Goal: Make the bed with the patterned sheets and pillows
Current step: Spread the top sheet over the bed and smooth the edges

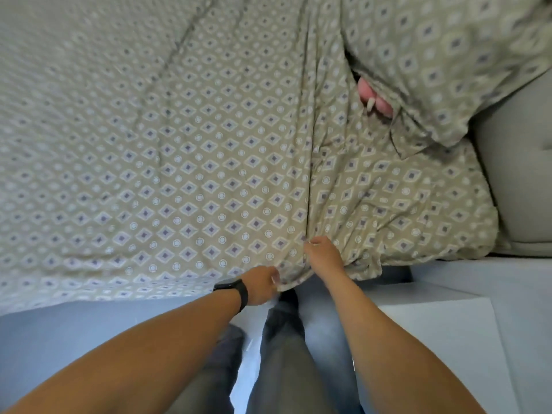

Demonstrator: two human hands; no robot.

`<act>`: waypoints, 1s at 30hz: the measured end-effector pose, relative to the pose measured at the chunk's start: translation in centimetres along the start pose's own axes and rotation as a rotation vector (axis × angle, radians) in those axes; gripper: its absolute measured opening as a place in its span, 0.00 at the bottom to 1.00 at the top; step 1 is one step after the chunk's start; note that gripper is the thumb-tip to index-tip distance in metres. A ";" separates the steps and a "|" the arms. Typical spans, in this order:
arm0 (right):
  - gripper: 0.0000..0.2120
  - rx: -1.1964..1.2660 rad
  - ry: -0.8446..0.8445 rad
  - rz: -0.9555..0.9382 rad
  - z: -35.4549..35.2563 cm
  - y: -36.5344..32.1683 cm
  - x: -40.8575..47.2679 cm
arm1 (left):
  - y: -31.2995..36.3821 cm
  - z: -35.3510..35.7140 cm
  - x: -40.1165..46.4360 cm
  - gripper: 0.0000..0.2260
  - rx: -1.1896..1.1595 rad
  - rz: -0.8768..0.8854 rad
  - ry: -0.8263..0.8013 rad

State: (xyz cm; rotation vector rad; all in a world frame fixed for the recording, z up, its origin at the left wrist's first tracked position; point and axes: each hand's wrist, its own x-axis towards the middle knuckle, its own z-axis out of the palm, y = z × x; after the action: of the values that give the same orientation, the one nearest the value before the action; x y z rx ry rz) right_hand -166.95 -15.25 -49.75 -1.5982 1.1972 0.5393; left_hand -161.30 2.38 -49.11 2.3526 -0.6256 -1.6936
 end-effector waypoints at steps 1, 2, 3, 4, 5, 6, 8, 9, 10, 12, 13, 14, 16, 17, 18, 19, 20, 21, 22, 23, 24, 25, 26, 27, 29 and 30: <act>0.18 -0.004 -0.006 -0.061 -0.5 -2.2 -2.1 | 0.6 -1.6 -2.6 0.12 -0.013 -0.002 0.012; 0.17 -0.011 0.002 -0.128 -0.9 -4.6 -4.8 | 0.9 -3.6 -5.7 0.12 -0.027 0.012 0.064; 0.16 -0.031 -0.003 -0.200 -1.1 -7.5 -7.9 | 1.4 -5.9 -9.3 0.12 -0.046 0.020 0.119; 0.15 -0.054 -0.016 -0.234 -1.4 -8.8 -9.7 | 2.0 -7.3 -11.3 0.13 -0.060 0.045 0.152; 0.14 -0.075 -0.016 -0.296 -1.5 -10.6 -11.7 | 2.4 -9.3 -13.9 0.13 -0.081 0.068 0.219; 0.13 -0.111 -0.028 -0.386 -1.8 -13.4 -14.7 | 2.5 -12.1 -17.5 0.13 -0.089 0.099 0.313; 0.12 -0.164 -0.023 -0.509 -1.9 -16.6 -19.1 | 2.3 -14.8 -22.6 0.13 -0.110 0.150 0.440; 0.11 -0.209 -0.024 -0.598 -1.4 -18.5 -22.2 | 1.7 -15.9 -26.3 0.13 -0.124 0.174 0.521; 0.10 -0.231 -0.012 -0.632 -1.6 -19.7 -23.6 | 1.9 -16.9 -28.0 0.13 -0.120 0.197 0.558; 0.08 -0.317 -0.006 -0.773 0.0 -22.3 -28.4 | 0.0 -17.7 -33.3 0.12 -0.142 0.238 0.668; 0.07 -0.342 0.000 -0.814 0.2 -23.1 -29.8 | -0.3 -18.1 -34.9 0.12 -0.149 0.263 0.691; 0.07 -0.371 0.004 -0.873 1.3 -24.3 -32.0 | -1.5 -18.3 -37.4 0.12 -0.153 0.284 0.736; 0.08 -0.441 0.005 -0.974 4.1 -25.6 -35.9 | -4.7 -17.8 -41.6 0.11 -0.181 0.312 0.809; 0.07 -0.454 0.011 -1.005 5.4 -26.2 -37.7 | -6.2 -17.6 -43.3 0.10 -0.190 0.334 0.846; 0.07 -0.451 0.008 -1.028 6.5 -26.4 -39.1 | -7.4 -17.1 -44.6 0.10 -0.210 0.344 0.874; 0.07 -0.450 0.006 -1.071 8.7 -26.8 -41.0 | -9.8 -16.6 -46.6 0.09 -0.238 0.358 0.924; 0.07 -0.443 -0.002 -1.098 10.3 -26.8 -42.3 | -11.4 -16.0 -48.2 0.08 -0.268 0.368 0.958; 0.07 -0.432 -0.013 -1.122 12.1 -26.9 -44.0 | -13.4 -15.4 -49.6 0.07 -0.304 0.369 0.991; 0.07 -0.438 -0.025 -1.152 14.4 -26.9 -45.6 | -15.7 -14.6 -51.3 0.07 -0.335 0.370 1.023; 0.07 -0.440 -0.044 -1.171 17.2 -26.9 -47.5 | -18.5 -13.8 -53.0 0.06 -0.356 0.359 1.050; 0.07 -0.453 -0.055 -1.194 18.5 -26.8 -48.5 | -19.9 -13.3 -53.9 0.06 -0.382 0.362 1.069; 0.07 -0.462 -0.086 -1.212 21.8 -26.7 -50.2 | -23.1 -12.2 -55.6 0.06 -0.397 0.338 1.093; 0.07 -0.489 -0.098 -1.232 23.4 -26.7 -51.1 | -24.7 -11.7 -56.3 0.06 -0.424 0.336 1.107; 0.07 -0.502 -0.117 -1.254 26.9 -26.6 -52.6 | -28.0 -10.7 -58.1 0.06 -0.436 0.309 1.118; 0.07 -0.525 -0.136 -1.283 30.4 -26.6 -54.5 | -31.5 -10.0 -60.0 0.06 -0.469 0.296 1.145; 0.07 -0.531 -0.149 -1.296 33.3 -27.1 -55.7 | -34.4 -9.7 -61.2 0.06 -0.475 0.295 1.179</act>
State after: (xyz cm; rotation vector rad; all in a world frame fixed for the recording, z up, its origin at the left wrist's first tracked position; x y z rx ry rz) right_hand -158.39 38.34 -5.04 -2.3117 -0.2696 0.0837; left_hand -160.45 58.66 -6.02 2.2174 -0.2524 -0.1320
